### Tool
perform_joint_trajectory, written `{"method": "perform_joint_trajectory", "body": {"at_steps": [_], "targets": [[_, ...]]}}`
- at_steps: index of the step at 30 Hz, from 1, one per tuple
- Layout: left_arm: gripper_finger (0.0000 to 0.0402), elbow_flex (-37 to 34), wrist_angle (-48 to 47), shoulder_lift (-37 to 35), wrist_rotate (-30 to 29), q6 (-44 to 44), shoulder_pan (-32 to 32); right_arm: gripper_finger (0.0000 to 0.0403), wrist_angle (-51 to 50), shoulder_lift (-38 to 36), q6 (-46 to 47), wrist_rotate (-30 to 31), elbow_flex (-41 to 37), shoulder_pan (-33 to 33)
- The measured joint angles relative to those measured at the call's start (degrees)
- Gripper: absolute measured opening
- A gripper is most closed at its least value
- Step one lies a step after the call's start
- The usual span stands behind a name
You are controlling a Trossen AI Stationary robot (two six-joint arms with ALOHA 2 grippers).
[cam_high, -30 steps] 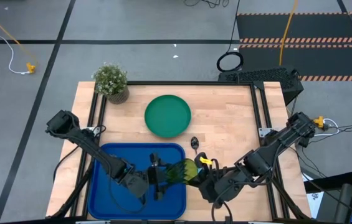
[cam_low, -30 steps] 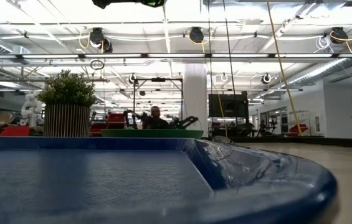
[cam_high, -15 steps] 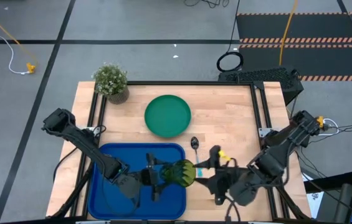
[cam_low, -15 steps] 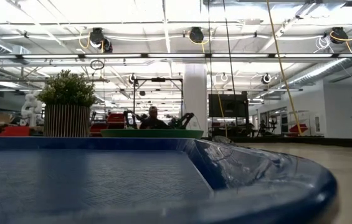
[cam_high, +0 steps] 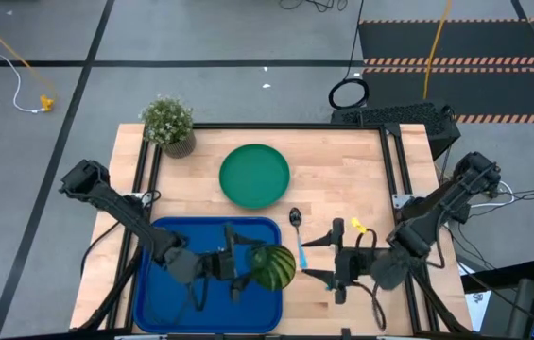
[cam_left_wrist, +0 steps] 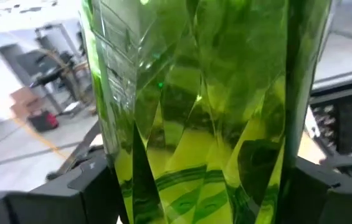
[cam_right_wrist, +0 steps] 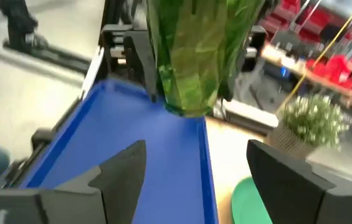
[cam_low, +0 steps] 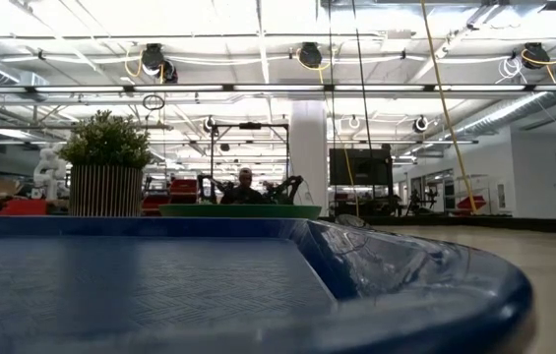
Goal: Pick and place plate/cup/fork/spoon on tray
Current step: Put the green glass on the dark blue tray
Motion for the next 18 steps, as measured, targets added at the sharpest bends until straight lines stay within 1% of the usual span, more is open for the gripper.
{"method": "perform_joint_trajectory", "body": {"at_steps": [3,5,7,10,12,14,17,18], "targets": [[0.0307,0.0,1.9,0.0,6.3,-0.5,3.0,0.0286,17.1,-3.0,-6.6,-1.3,-8.9,-1.5],[0.0307,0.0,2.1,0.0,8.5,-1.2,5.1,0.0297,26.0,-5.1,-8.5,-5.0,-13.9,-3.0],[0.0307,0.0,3.8,0.1,10.7,-0.4,6.8,0.0307,33.6,-6.4,-8.5,-10.3,-18.2,-4.6],[0.0308,0.0,8.1,0.6,17.0,1.0,9.3,0.0321,42.6,-7.0,-7.7,-16.1,-23.4,-6.9],[0.0308,0.0,9.1,0.8,21.2,1.5,10.5,0.0330,46.5,-7.0,-6.9,-18.1,-25.4,-8.2],[0.0308,0.1,11.4,2.3,24.3,1.1,12.2,0.0339,47.9,-6.3,-5.8,-18.3,-25.7,-9.4],[0.0308,0.0,11.0,3.6,25.1,1.0,13.4,0.0351,47.8,-4.9,-5.2,-18.3,-25.9,-10.5],[0.0308,0.0,13.0,4.7,25.9,0.6,13.9,0.0354,48.3,-4.5,-5.0,-18.3,-25.9,-10.9]]}}
